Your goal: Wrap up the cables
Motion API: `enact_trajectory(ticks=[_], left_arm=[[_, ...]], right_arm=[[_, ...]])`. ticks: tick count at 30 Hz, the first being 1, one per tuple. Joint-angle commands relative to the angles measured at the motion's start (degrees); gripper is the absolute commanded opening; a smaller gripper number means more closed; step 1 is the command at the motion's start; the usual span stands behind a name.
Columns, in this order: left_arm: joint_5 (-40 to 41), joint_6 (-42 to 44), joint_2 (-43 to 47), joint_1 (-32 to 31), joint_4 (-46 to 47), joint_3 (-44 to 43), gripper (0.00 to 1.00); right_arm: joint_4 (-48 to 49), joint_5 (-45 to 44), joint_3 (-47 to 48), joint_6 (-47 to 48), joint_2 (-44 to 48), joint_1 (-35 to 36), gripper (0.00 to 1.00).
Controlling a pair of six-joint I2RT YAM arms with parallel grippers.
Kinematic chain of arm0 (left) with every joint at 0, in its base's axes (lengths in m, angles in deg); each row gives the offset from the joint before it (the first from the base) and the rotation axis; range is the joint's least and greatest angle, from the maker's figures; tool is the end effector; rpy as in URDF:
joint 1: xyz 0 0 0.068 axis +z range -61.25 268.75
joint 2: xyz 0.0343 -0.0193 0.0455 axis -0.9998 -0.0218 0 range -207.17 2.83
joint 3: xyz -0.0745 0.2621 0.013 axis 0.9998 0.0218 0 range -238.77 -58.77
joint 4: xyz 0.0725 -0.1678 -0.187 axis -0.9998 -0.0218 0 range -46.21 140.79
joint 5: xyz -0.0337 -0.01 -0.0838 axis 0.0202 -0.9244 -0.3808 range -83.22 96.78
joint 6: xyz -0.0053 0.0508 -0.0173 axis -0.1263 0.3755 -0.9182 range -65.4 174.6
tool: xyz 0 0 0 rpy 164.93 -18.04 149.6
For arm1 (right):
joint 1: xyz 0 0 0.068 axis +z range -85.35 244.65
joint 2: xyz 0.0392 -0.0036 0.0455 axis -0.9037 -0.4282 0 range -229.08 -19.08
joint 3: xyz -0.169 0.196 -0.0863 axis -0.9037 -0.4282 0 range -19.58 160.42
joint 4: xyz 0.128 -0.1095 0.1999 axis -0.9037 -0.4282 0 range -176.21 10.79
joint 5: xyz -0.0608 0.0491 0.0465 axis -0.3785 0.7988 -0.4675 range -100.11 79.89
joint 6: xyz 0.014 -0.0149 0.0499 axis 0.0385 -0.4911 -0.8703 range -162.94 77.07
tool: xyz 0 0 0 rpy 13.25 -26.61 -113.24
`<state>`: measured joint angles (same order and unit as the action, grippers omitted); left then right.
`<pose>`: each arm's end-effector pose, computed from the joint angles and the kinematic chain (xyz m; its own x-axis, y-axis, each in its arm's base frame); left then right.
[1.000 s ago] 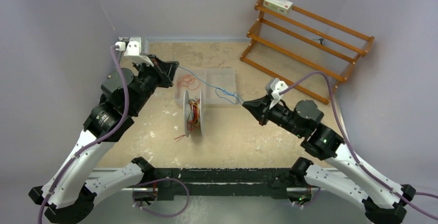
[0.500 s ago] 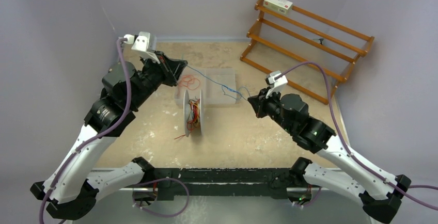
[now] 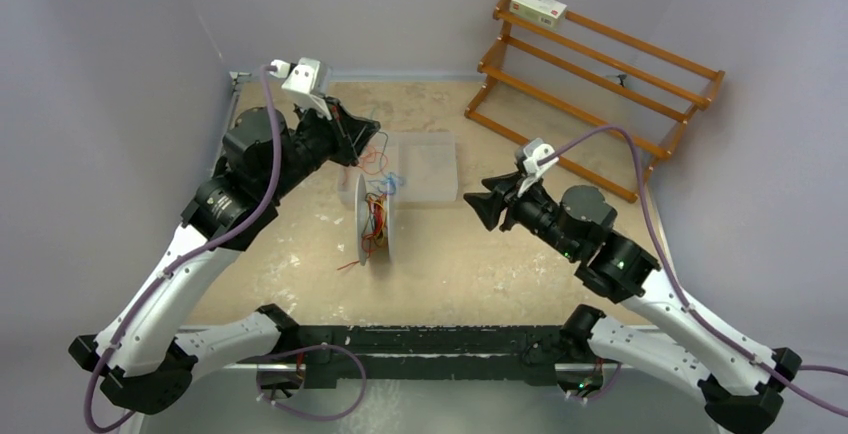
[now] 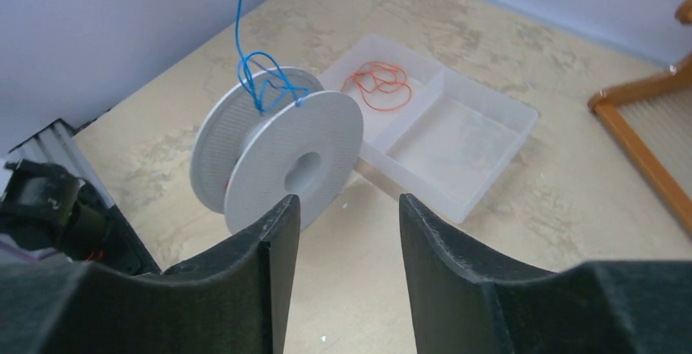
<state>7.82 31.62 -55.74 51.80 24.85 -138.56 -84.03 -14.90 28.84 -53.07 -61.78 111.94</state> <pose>0.1589 -0.1186 0.4744 -0.2896 -0.2707 -0.9181 0.5144 0.7649 -0.3877 0.1197 0.1253 0.3784 -0.1084 0.1411 -0.9840 -0.6669 0.7238 0.1773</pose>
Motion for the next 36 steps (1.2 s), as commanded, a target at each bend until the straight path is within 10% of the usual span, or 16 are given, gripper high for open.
enact_trajectory(ticks=[1, 21, 36], left_arm=[[-0.33, -0.3, -0.06, -0.1, 2.35, -1.89, 0.0], [-11.31, -1.29, -0.21, -0.13, 5.64, -4.31, 0.0], [-28.08, -1.97, -0.39, -0.09, 7.94, -7.31, 0.0]], right_arm=[[6.19, 5.41, 0.94, 6.5, 3.22, 0.09, 0.53], [10.51, 10.03, 2.02, 9.41, -1.9, 0.0, 0.57], [11.29, 32.27, 1.76, 15.38, -2.77, -1.84, 0.6]])
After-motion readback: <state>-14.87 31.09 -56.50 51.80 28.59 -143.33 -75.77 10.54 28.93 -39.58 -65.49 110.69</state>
